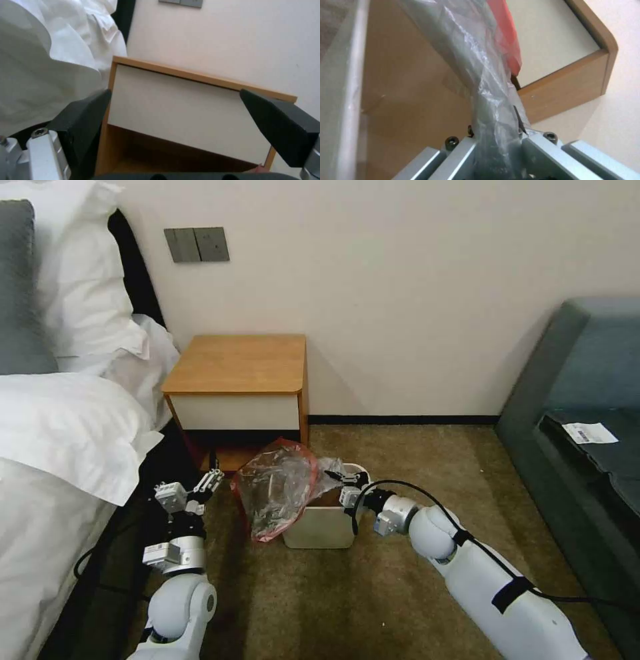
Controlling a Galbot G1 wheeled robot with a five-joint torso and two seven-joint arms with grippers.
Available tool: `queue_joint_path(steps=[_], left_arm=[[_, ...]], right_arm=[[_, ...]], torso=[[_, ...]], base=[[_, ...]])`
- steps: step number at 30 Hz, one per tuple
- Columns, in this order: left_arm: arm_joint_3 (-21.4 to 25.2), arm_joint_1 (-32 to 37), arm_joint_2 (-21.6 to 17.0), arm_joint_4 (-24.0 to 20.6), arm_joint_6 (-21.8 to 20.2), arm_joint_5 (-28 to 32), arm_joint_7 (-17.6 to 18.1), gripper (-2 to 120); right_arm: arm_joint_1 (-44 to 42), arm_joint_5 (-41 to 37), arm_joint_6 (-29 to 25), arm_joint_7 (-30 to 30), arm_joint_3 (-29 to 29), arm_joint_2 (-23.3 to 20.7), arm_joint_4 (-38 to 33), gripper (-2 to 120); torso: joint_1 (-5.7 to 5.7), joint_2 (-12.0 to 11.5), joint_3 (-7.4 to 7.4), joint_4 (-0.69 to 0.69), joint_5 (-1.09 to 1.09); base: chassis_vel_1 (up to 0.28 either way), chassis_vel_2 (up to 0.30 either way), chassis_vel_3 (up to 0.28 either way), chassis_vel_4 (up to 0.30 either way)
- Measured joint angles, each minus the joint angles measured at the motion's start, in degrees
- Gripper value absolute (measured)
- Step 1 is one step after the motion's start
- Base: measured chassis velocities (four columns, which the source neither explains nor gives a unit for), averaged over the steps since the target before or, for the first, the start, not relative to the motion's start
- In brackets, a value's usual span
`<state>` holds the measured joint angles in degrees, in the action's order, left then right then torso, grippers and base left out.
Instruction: Pick up the garbage bag from the table and place it over the trash can.
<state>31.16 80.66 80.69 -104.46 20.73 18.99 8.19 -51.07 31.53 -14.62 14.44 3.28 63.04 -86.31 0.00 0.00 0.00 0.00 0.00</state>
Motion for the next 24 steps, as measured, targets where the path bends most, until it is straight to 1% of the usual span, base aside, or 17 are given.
queue_joint_path(steps=[6,10,11,15,16,17,19,21,22,24], left_arm=[[-0.06,0.37,0.46,0.4,0.08,-0.53,0.02,97],[-0.08,0.3,0.39,0.45,0.09,-0.59,0.07,96],[-0.08,0.3,0.39,0.45,0.09,-0.59,0.07,96],[-0.2,0.01,0.4,0.5,0.04,-0.61,0.1,96],[-0.2,0.01,0.4,0.5,0.04,-0.61,0.1,96],[-0.24,-0.03,0.43,0.52,0.01,-0.61,0.11,96],[-0.31,-0.13,0.49,0.62,-0.11,-0.61,0.12,96],[-0.32,-0.15,0.5,0.65,-0.13,-0.62,0.12,96],[-0.38,-0.29,0.59,0.89,-0.19,-0.72,0.12,96],[-0.43,-0.36,0.69,1.0,-0.25,-0.8,0.14,96]], right_arm=[[0.19,-0.5,0.7,1.24,0.16,-0.01,0.01,0],[-0.08,-1.47,1.47,2.53,0.06,-0.71,-0.82,18],[-0.08,-1.47,1.47,2.53,0.06,-0.71,-0.82,18],[-0.09,-2.75,1.81,4.02,-0.71,-1.63,-1.8,35],[-0.09,-2.75,1.81,4.02,-0.71,-1.63,-1.8,35],[-0.06,-3.01,1.82,4.31,-0.89,-1.75,-1.98,38],[0.11,-3.99,1.9,5.4,-1.47,-2.26,-2.52,50],[0.16,-4.26,1.93,5.64,-1.55,-2.38,-2.63,52],[0.47,-5.57,2.15,6.62,-1.97,-2.93,-3.14,60],[0.85,-6.96,2.39,8.33,-2.65,-3.77,-4.06,68]], torso=[[0.0,0.0,0.0,0.0,-0.01],[0.0,0.0,0.0,0.0,0.0],[0.0,0.0,0.0,0.0,0.0],[0.0,0.0,0.0,0.0,0.0],[0.0,0.0,0.0,0.0,0.0],[0.0,0.0,0.0,0.0,0.0],[0.0,-0.01,0.0,0.0,0.0],[0.0,-0.01,0.0,0.0,0.0],[0.0,-0.01,0.0,0.0,0.0],[0.0,-0.01,0.0,0.0,0.0]], base=[[0.0,0.0,0.0,0.0],[0.0,0.0,0.0,0.0],[0.0,0.0,0.0,0.0],[0.0,0.0,0.0,0.0],[0.0,0.0,0.0,0.0],[0.0,0.0,0.0,0.0],[0.0,0.0,0.0,0.0],[0.0,0.0,0.0,0.0],[0.0,0.0,0.0,0.0],[0.0,0.0,0.0,0.0]])
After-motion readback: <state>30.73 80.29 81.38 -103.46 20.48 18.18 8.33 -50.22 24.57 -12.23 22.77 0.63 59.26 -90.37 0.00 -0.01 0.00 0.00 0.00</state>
